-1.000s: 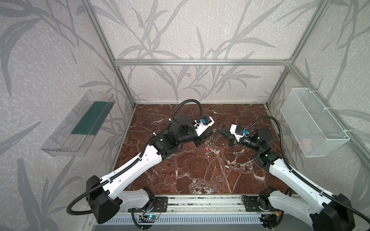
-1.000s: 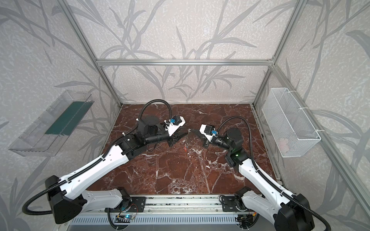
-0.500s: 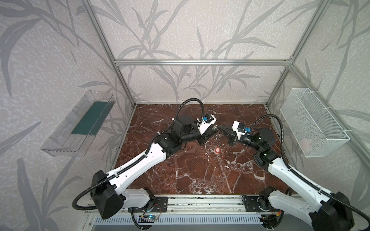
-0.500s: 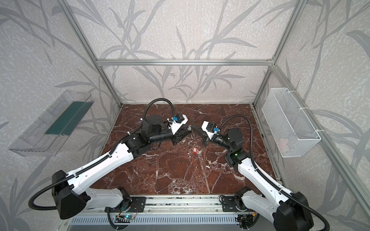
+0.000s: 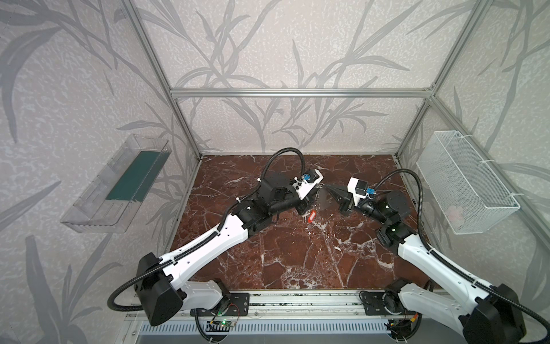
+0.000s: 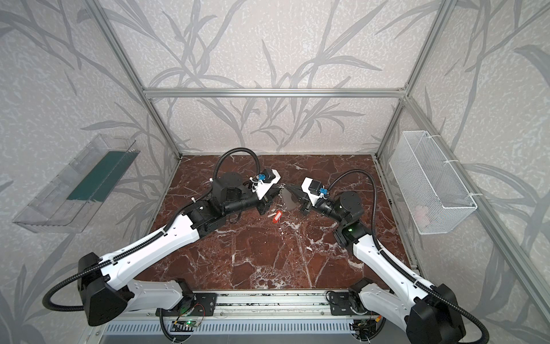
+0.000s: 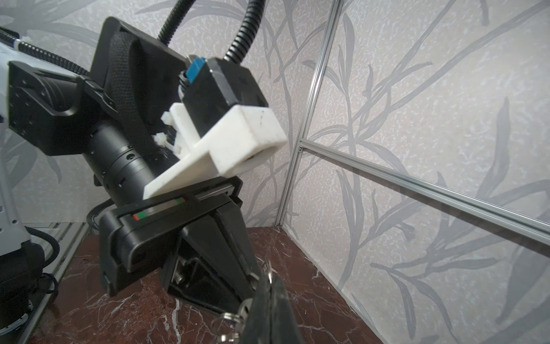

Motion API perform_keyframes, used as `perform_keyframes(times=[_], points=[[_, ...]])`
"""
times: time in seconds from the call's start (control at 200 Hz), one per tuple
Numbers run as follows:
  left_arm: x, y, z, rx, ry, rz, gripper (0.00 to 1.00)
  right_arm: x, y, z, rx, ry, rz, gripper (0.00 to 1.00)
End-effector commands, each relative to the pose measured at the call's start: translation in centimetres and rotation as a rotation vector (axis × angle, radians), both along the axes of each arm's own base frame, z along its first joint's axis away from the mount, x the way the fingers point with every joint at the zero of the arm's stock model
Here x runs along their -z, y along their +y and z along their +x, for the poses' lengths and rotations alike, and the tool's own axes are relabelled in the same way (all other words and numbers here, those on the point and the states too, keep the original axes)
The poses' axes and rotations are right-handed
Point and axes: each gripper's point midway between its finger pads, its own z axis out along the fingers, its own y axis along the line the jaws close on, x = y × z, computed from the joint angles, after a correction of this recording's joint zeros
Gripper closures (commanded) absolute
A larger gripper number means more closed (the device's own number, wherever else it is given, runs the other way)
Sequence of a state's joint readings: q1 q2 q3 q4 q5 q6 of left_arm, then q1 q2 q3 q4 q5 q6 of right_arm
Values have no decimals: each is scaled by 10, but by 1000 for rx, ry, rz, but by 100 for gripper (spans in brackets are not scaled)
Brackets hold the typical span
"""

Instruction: Put the keys on the keyring

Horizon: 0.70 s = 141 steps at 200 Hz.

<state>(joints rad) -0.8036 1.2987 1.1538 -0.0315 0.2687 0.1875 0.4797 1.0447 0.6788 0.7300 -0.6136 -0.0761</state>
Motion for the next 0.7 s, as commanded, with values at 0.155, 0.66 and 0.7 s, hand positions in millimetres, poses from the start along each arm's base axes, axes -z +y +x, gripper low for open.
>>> perform_keyframes(times=[0.155,0.66,0.7], points=[[1,-7,-8,-3,-71,25,100,-18,-14,14,112,4,109,100],[-2,-12,-1,-133,-195,68,63,-14,-11,22,134,56,145,100],[-4,-5,-1,-149,-201,68,60,-12,-9,20,124,51,135,100]])
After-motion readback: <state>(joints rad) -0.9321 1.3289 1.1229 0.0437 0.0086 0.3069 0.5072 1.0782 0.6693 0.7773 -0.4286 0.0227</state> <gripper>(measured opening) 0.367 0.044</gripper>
